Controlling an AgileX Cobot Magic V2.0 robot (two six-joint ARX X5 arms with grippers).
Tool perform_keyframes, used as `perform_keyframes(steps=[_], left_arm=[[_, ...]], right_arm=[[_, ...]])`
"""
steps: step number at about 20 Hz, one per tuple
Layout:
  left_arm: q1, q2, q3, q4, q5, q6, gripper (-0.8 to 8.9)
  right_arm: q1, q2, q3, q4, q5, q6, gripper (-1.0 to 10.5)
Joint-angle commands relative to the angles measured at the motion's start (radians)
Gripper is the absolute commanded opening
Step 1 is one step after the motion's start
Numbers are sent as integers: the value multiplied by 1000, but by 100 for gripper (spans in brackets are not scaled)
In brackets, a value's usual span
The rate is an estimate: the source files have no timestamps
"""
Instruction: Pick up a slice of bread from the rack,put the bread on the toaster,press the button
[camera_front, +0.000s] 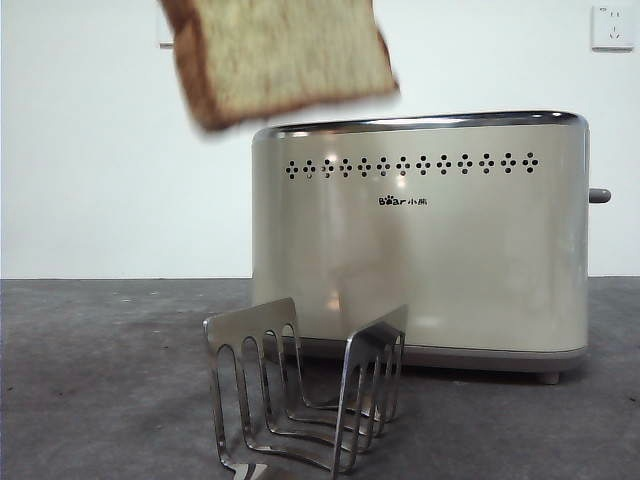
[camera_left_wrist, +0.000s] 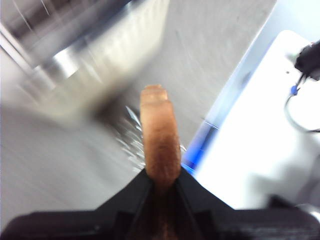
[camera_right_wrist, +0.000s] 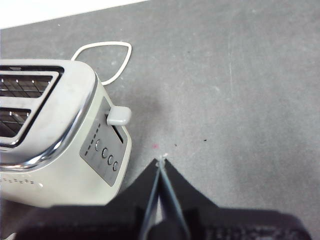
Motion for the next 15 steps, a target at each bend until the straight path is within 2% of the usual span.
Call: perform_keyframes(steps=[1, 5, 7, 9, 15], left_arm=[[0, -2, 113, 28, -24, 465, -5], [0, 1, 198, 172, -27, 940, -6], [14, 18, 198, 229, -25, 1128, -10], [35, 53, 198, 235, -10, 1190, -10], [143, 192, 198, 273, 111, 1194, -10]], right_arm=[[0, 13, 1, 2, -3, -4, -3], [0, 42, 1, 2, -3, -4, -3], [0, 50, 1, 1, -3, -3, -3], [0, 51, 1, 1, -3, -1, -3], [0, 51, 1, -14, -3, -2, -3]])
